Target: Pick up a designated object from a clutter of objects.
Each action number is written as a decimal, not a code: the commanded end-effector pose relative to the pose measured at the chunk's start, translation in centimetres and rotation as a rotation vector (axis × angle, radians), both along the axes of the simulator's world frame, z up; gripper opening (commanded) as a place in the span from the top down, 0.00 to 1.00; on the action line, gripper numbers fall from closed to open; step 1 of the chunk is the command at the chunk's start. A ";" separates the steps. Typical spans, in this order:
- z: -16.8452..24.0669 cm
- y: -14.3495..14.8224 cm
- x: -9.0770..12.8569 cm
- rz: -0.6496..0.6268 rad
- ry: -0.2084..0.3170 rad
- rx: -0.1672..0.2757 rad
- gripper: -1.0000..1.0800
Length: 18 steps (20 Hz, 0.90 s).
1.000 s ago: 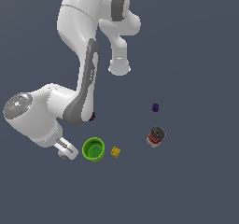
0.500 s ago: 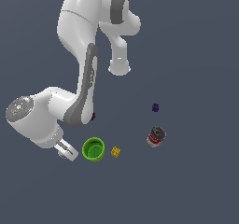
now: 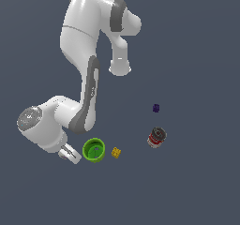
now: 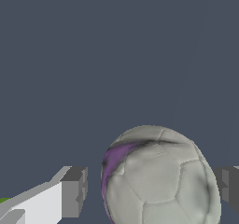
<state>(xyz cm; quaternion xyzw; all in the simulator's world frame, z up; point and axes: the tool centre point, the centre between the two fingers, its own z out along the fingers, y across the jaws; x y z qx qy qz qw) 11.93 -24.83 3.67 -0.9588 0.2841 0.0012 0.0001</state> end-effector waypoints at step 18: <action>0.3 0.5 0.1 0.000 -0.001 0.000 1.00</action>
